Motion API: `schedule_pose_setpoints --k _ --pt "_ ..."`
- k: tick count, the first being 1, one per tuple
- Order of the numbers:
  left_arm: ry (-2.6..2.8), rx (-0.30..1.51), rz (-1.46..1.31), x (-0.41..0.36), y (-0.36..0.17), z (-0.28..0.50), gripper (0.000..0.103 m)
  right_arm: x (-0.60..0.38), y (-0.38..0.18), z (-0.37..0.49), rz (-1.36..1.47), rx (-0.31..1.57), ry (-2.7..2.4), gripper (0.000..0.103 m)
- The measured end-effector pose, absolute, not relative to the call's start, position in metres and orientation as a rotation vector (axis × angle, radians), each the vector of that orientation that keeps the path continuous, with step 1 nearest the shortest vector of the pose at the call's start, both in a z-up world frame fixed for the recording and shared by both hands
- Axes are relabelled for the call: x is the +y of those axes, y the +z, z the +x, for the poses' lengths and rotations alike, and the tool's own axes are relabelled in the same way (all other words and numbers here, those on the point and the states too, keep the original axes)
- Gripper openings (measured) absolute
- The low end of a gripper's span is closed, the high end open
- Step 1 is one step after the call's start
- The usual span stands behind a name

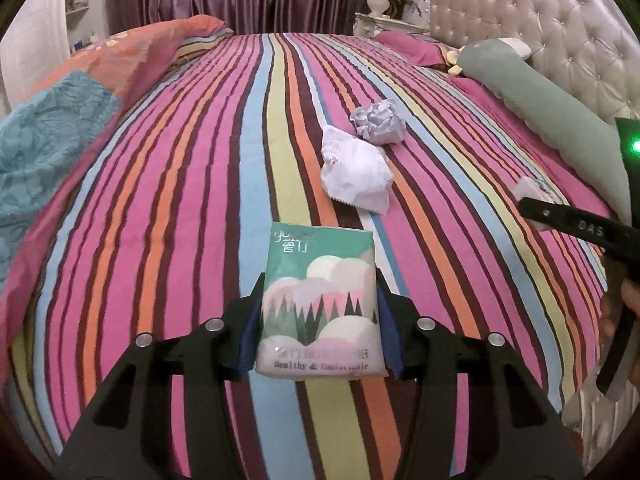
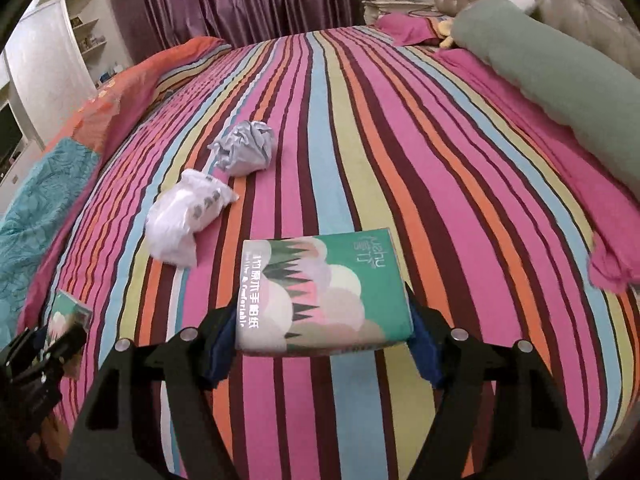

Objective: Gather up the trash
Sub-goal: 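Carry both green tissue packs down over the wastebasket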

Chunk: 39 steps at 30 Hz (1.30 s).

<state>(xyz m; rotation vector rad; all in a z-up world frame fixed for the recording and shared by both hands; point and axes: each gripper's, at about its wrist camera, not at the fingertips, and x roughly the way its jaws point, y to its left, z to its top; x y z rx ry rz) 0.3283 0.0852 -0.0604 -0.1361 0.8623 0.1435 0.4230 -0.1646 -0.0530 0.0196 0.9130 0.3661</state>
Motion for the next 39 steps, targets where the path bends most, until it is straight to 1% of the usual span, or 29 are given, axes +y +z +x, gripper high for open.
schedule_pose_setpoints --k 9,23,33,39 --pt "0.151 0.866 -0.122 0.074 -0.055 0.268 0.049 -0.188 -0.050 0.360 0.073 0.905 0.377 0.068" --pt "0.137 0.878 -0.138 0.062 -0.066 0.192 0.049 -0.186 -0.056 0.264 0.082 0.901 0.436 0.068" --pt "0.104 0.936 -0.149 0.041 -0.098 0.137 0.049 -0.189 -0.088 0.196 0.119 0.971 0.468 0.068" --pt "0.071 1.009 -0.152 0.024 -0.133 0.106 0.049 -0.187 -0.115 0.162 0.123 1.046 0.484 0.068"
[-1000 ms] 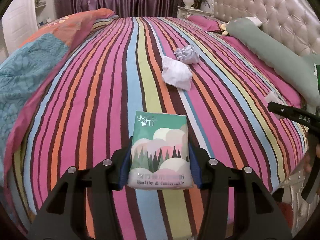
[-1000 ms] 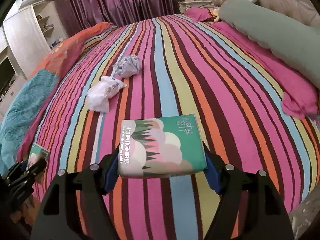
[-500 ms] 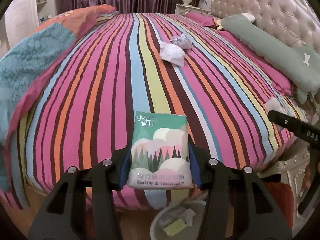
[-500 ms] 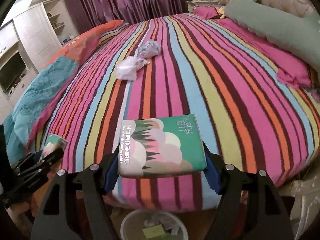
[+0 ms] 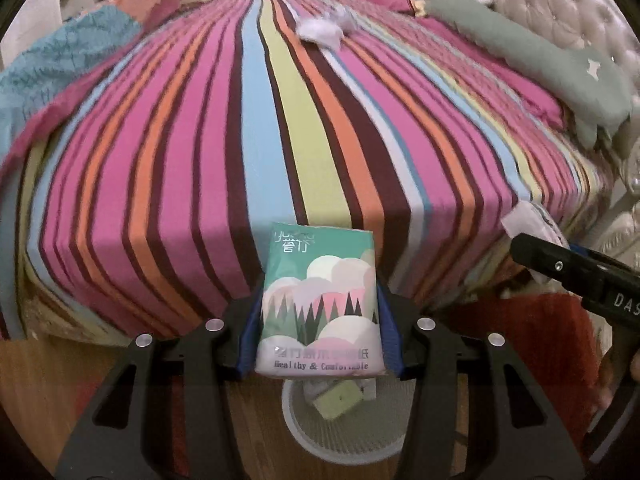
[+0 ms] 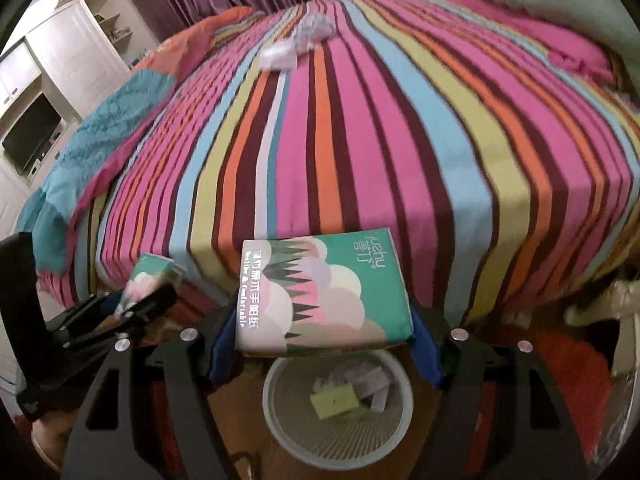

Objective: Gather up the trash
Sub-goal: 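Carry both green tissue packs down over the wastebasket, then open both tools to drop the tissue packs into the wastebasket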

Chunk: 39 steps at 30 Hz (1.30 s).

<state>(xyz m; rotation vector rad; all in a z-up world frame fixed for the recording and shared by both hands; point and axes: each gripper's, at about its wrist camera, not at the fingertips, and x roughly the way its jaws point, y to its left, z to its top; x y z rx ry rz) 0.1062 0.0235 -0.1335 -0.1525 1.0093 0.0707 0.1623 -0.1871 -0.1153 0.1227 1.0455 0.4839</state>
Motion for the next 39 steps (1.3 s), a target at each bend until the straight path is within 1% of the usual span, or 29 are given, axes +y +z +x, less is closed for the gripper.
schedule_pose_setpoints --k 5,12,24,30,39 --pt "0.052 1.091 -0.185 0.012 -0.167 0.091 0.049 -0.186 -0.142 0.146 0.126 1.131 0.475 0.068" --pt "0.026 1.200 -0.160 -0.008 -0.212 0.081 0.049 -0.183 -0.190 0.137 0.121 1.289 0.440 0.068" --pt "0.006 1.409 -0.190 -0.021 -0.280 0.087 0.049 -0.178 -0.258 0.140 0.111 1.525 0.377 0.068" --pt "-0.013 1.535 -0.229 -0.024 -0.315 0.084 0.049 -0.182 -0.291 0.142 0.204 1.617 0.313 0.068" --pt "-0.002 1.665 -0.313 -0.024 -0.357 0.085 0.049 -0.185 -0.332 0.144 0.246 1.725 0.235 0.068"
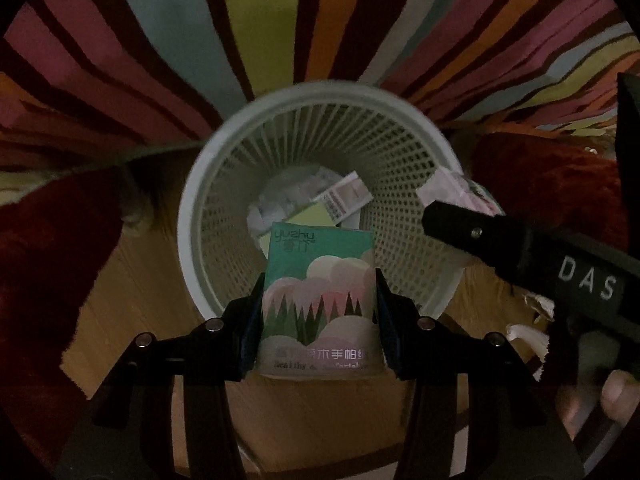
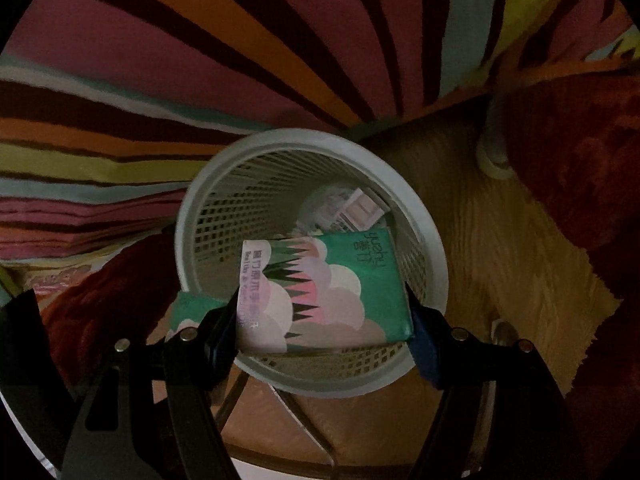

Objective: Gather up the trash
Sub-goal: 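Open both tools to drop the tissue packs into the wastebasket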

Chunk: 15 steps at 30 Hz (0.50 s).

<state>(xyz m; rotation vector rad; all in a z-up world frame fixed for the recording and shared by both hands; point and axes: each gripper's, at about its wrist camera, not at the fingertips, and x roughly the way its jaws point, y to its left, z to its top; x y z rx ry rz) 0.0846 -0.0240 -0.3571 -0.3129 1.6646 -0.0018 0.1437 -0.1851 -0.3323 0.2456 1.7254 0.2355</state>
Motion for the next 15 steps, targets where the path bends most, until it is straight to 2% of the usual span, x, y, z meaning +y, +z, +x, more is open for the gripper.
schedule_pose_setpoints --k 13,15 --pt "-0.017 1.762 -0.331 -0.032 -0.388 0.084 0.049 -0.185 -0.359 0.144 0.289 1.789 0.223 0.068" --pt "-0.032 1.777 -0.349 -0.033 -0.391 0.084 0.052 -0.183 -0.361 0.144 0.303 1.798 0.241 0.069"
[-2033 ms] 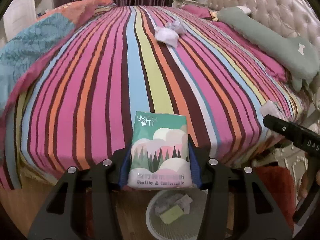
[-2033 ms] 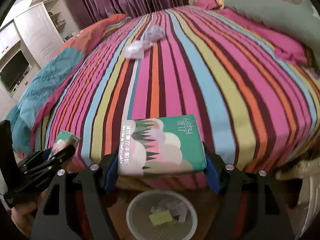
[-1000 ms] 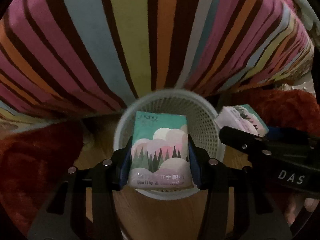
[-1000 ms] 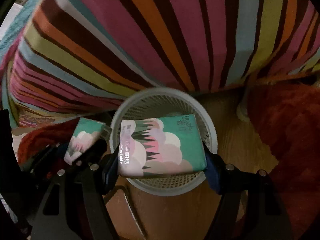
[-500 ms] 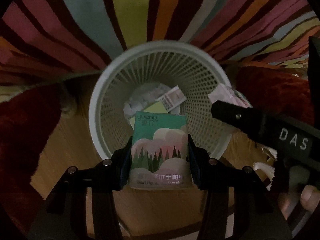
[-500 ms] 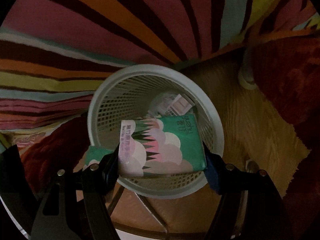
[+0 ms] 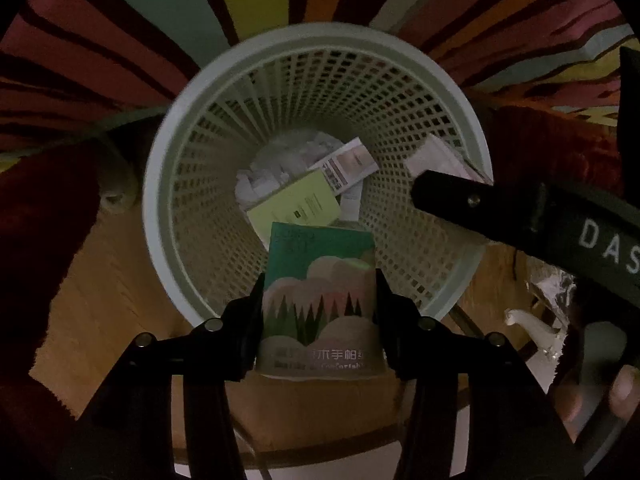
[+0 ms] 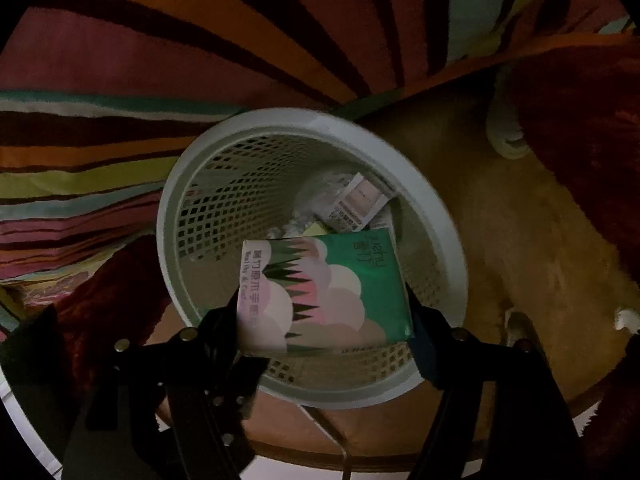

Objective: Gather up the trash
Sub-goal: 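Open both tools to drop the tissue packs into the wastebasket, then move both tools up from the wastebasket toward the wrapper and paper on the bed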

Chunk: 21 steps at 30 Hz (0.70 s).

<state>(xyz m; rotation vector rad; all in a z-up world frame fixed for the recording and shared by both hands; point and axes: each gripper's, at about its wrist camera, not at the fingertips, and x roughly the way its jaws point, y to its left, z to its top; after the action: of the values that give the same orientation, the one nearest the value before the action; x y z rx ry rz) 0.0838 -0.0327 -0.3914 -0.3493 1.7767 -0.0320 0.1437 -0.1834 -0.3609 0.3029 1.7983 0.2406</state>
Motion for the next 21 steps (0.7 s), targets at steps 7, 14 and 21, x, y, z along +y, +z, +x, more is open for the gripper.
schedule_pose_setpoints --k 7,14,21 --pt "-0.009 1.794 -0.341 -0.034 -0.397 0.084 0.078 -0.181 -0.363 0.141 0.298 1.785 0.241 0.095" --pt "0.002 1.784 -0.357 -0.031 -0.394 0.084 0.078 -0.184 -0.360 0.141 0.309 1.776 0.223 0.095" --pt "0.035 1.753 -0.372 -0.025 -0.386 0.083 0.078 -0.189 -0.357 0.142 0.297 1.761 0.216 0.095"
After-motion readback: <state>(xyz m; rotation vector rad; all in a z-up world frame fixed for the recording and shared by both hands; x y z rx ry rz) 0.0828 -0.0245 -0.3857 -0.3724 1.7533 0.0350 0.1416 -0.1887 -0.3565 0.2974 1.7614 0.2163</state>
